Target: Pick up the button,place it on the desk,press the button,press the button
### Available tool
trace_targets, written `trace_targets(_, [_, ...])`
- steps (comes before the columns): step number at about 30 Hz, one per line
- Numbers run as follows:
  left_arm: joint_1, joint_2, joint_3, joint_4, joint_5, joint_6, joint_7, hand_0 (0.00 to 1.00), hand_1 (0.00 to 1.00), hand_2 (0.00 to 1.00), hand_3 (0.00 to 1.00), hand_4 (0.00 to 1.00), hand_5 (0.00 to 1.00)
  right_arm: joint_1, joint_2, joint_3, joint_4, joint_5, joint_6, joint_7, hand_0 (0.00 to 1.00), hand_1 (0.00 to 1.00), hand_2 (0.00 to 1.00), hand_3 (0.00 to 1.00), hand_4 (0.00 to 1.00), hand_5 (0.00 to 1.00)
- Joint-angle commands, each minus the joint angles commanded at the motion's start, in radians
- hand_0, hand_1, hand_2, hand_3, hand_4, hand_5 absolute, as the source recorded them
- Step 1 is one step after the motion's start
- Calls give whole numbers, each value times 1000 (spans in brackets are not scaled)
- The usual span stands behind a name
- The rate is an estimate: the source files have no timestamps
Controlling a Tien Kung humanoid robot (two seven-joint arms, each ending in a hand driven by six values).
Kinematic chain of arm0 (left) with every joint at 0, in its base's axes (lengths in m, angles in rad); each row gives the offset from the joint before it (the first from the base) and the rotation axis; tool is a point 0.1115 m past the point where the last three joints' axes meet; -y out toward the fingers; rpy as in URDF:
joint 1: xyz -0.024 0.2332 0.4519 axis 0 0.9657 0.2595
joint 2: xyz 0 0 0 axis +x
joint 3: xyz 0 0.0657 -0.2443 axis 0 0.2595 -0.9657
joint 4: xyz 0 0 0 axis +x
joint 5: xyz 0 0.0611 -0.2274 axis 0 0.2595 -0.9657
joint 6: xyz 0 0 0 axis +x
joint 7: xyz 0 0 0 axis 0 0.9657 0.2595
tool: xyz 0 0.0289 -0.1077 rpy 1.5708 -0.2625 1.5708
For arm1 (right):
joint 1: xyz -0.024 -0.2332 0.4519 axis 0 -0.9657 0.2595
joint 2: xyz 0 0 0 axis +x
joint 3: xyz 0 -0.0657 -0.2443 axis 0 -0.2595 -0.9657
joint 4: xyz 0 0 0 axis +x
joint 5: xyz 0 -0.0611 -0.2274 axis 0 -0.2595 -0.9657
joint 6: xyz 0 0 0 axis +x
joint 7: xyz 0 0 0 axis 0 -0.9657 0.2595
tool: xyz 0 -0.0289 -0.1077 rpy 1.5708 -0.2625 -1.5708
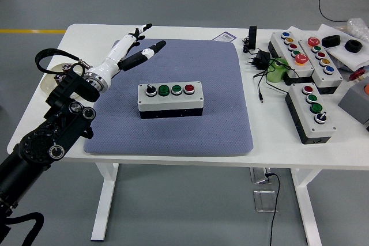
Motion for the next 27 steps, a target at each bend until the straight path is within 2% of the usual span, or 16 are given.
trace_targets(1, [4, 1, -8, 10, -46, -15, 18, 960, 966, 998, 998, 848, 971, 1, 0, -1, 0, 0, 0, 0, 634, 539, 568, 634, 233, 238])
trace_targets(2, [10, 5, -18, 17, -85, -21, 26, 932, 924, 946, 974, 796, 998, 2, 0, -2, 0, -1, 1, -1, 634, 539, 569, 635, 233, 238])
trace_targets(4, [19, 11, -35, 20, -165, -21, 23, 932, 924, 946, 974, 796, 998, 2, 0, -1, 0, -1, 1, -1, 634, 539, 569, 635, 233, 238])
trace_targets(12, [44, 30, -120, 13, -503, 16, -3, 930, 925, 953, 967, 810, 998, 4, 0, 5, 0, -7, 1, -1, 634, 539, 570, 635, 233, 238])
trace_targets(20, [48, 37, -140, 11, -835, 25, -7, 931, 934, 977, 968, 808, 998, 6, -1, 5, -1, -11, 1, -1, 634, 539, 569, 635, 233, 238])
trace_targets(27, [45, 39, -119, 23, -857, 16, 4, 933, 936, 980, 967, 786, 998, 7, 0, 6, -1, -12, 2, -1, 634, 539, 569, 635, 233, 238])
